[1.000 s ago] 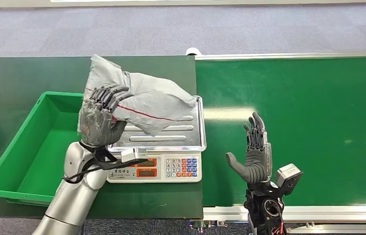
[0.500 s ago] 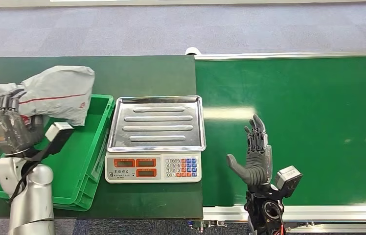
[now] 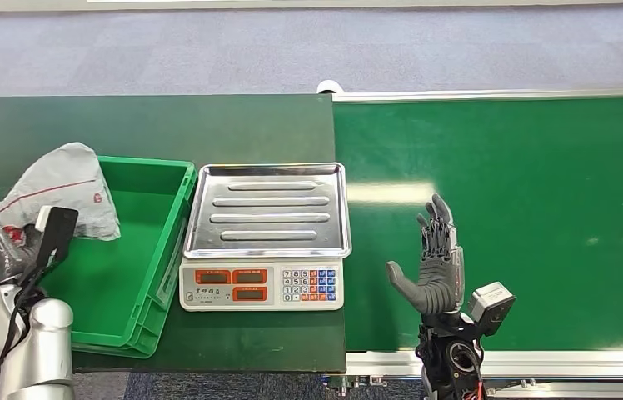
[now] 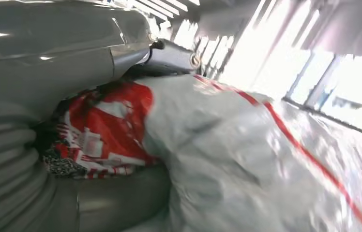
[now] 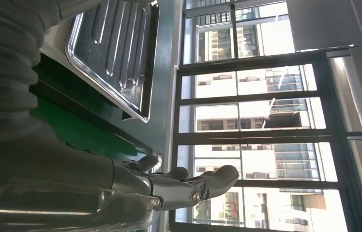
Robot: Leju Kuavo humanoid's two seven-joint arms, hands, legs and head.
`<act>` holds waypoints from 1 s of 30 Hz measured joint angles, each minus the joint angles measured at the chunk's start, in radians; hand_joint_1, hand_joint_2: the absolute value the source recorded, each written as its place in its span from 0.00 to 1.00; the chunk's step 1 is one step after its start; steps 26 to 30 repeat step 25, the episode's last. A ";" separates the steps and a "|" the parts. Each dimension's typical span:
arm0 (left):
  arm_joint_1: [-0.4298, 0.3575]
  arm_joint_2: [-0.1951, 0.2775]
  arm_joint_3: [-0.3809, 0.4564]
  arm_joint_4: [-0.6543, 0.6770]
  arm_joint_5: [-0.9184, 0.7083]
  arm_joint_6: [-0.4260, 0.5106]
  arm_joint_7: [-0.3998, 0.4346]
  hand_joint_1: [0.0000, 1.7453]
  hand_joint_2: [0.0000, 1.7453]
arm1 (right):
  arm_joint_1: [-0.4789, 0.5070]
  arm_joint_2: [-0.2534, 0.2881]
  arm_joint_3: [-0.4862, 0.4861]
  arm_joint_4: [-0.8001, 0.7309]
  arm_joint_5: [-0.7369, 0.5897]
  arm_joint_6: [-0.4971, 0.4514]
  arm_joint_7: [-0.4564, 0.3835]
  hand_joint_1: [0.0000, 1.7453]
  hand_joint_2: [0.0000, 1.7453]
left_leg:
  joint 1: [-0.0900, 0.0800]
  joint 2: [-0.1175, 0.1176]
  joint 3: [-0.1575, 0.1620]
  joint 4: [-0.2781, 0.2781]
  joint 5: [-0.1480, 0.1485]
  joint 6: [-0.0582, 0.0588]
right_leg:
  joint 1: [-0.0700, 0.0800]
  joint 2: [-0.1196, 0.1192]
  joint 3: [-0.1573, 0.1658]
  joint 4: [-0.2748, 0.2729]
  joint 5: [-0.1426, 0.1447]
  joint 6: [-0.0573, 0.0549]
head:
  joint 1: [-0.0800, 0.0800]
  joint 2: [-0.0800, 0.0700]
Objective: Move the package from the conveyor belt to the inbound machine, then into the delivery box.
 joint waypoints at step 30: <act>0.008 0.010 -0.166 -0.014 0.246 0.112 -0.303 0.00 1.00 | -0.009 0.002 0.004 0.010 0.001 0.001 0.000 0.00 1.00 | 0.000 -0.004 0.000 0.000 0.003 0.000 | 0.000 -0.006 0.002 0.000 0.001 -0.001 | 0.000 0.000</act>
